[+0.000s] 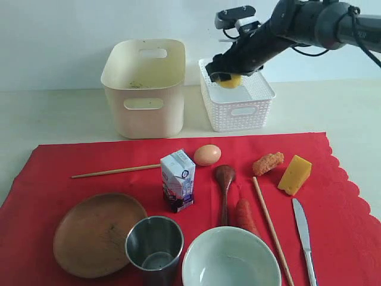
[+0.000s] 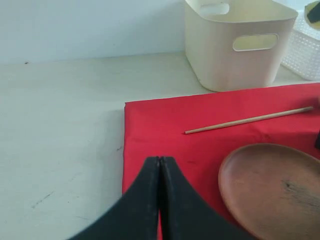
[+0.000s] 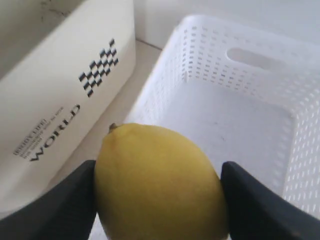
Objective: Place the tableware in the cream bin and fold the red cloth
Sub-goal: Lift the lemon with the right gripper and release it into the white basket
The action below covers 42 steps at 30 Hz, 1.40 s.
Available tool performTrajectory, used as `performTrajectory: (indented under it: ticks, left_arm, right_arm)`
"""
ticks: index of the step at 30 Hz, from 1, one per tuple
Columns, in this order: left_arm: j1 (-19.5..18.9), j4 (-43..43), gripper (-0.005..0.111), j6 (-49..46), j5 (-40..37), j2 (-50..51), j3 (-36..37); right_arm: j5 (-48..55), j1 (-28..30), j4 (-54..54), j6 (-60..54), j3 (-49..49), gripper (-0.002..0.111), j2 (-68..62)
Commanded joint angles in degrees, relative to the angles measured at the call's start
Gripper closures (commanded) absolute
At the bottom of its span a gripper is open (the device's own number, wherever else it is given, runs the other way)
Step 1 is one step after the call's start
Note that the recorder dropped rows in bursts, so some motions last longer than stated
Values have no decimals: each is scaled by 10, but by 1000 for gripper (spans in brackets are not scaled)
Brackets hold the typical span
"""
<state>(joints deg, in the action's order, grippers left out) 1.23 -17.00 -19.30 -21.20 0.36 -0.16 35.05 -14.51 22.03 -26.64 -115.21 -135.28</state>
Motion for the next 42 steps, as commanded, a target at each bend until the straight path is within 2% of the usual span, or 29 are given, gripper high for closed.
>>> performTrajectory:
  ticks: [1,9,12,19,27,29,36,42]
  left_arm:
    - [-2,-1,107,1,2,-4,2]
    - [-2,-1,107,1,2,-4,2]
    - [-2,-1,107,1,2,-4,2]
    - [-2,-1,107,1,2,-4,2]
    - [-2,-1,107,1,2,-4,2]
    - [-2,-1,107,1,2,-4,2]
    - [-2,-1,107,1,2,-4,2]
    - [-2,-1,107,1,2,-4,2]
  right_arm:
    - [-15,10,-2,2,-7,108,-16]
    - [-3,10,-2,-3,-7,108,-38]
    - [6,10,-2,-3,-7,104,-43]
    - [12,2,-5,-17,-7,82,-47]
    - [16,1,-14,-17,-7,43,-47]
    - [16,1,-14,-17,-7,36,-47]
    - [16,-14,-13,-15,-7,34,-47]
    - [16,-19,-13,34,-7,34,-47]
